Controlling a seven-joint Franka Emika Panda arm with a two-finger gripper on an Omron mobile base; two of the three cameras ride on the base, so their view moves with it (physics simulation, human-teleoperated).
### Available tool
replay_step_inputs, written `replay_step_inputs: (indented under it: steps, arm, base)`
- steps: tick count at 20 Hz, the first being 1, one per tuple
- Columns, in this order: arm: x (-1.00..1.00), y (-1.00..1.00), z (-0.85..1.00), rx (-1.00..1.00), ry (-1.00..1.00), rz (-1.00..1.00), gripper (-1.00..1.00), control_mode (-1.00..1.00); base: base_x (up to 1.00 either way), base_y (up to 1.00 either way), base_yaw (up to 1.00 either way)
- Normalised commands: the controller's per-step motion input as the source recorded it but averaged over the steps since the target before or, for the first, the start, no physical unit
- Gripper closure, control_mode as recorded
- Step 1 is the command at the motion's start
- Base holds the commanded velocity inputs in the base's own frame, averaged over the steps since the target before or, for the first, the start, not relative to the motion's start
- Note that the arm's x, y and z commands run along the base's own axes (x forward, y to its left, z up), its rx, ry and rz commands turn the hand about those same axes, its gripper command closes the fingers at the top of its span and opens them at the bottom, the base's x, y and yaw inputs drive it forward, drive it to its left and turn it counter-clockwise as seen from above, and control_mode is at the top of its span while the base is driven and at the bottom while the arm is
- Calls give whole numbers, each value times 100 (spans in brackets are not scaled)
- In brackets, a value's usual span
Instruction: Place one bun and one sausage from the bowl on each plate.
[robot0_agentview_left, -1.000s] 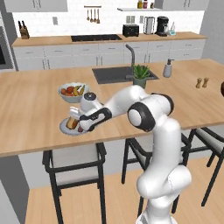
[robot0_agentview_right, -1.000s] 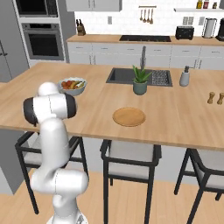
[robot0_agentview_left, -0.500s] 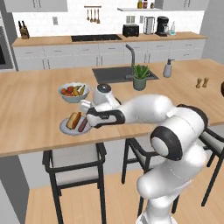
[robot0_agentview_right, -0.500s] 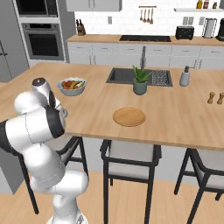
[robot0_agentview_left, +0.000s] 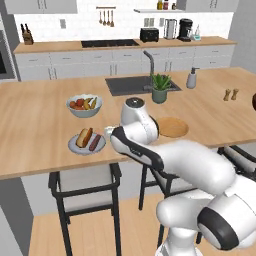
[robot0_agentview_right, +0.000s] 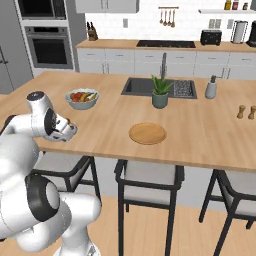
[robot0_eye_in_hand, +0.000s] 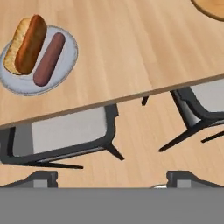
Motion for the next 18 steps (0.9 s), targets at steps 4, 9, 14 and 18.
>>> replay_step_inputs:
  steps: [4, 9, 14, 18]
  arm:
    - [-54, -1, -4, -12, 13, 17, -100, 100]
    - [0, 0, 0, 0, 0, 0, -100, 100]
    - [0, 0, 0, 0, 0, 0, -100, 100]
    - [0, 0, 0, 0, 0, 0, -100, 100]
  base:
    - [0, -17, 0]
    - [-34, -100, 0]
    - [-30, -100, 0]
    - [-12, -100, 0]
